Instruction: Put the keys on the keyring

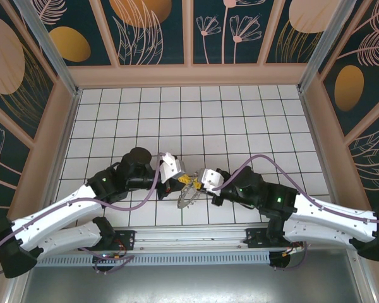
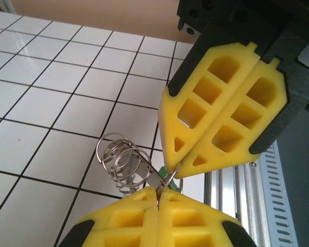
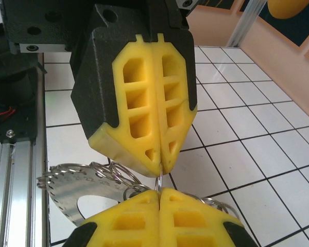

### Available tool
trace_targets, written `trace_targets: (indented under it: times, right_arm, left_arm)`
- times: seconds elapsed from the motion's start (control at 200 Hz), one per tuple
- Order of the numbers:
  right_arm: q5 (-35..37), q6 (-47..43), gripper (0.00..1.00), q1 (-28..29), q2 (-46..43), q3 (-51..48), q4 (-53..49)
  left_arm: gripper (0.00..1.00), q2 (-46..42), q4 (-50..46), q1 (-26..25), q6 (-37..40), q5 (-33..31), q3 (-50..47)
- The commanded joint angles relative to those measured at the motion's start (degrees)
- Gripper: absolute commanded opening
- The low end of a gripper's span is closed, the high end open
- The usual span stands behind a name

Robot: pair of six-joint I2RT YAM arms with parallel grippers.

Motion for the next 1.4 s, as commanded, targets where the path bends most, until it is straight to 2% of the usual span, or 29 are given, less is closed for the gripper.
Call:
trace_targets:
  times: [0.0,0.06,0.305,0.475,0.956,1.156,1.346,1.396]
  right_arm:
    - [-1.01,1.08,0.00,-0.08,-0.70,-0.92,3.03]
    - [-1.22,1.07,0.00,-0.12,-0.68,-0.87,2.79]
    - [-1.93,0.52,0.00,-0.28,-0.15,0.61,2.18]
    - [-3.69,0.65,0.00,-0.31,-0.02,1.17,1.59]
    - [-4.70,0.52,0.00,-0.47,-0.69,1.78,1.54]
    - [-5.01,0.56,0.00,-0.63,-0.46,2.06,1.20]
    - [-5.80,0.55,0.00,-0.80,-0.50,1.84,2.24]
    - [-5.80,0.61,0.00,-0.77,-0.41,1.73,2.35]
  left_arm:
    - [0.17,-1.41,2.83,-0.09,-0.84,3.01,-0.47]
    - [0.20,-1.62,1.84,-0.10,-0.09,3.04,0.01]
    - [0.22,0.38,-2.34,-0.09,2.95,2.96,3.07]
    - [0.30,1.09,-3.39,-0.13,4.06,2.87,4.31]
    - [0.32,3.81,-6.68,-0.16,7.04,2.95,5.59]
    - [0.22,4.60,-7.17,-0.18,7.99,2.24,5.80]
    - [0.00,4.71,-6.40,-0.16,7.86,2.77,5.64]
    - [0.00,4.39,-5.76,-0.17,7.57,2.88,5.43]
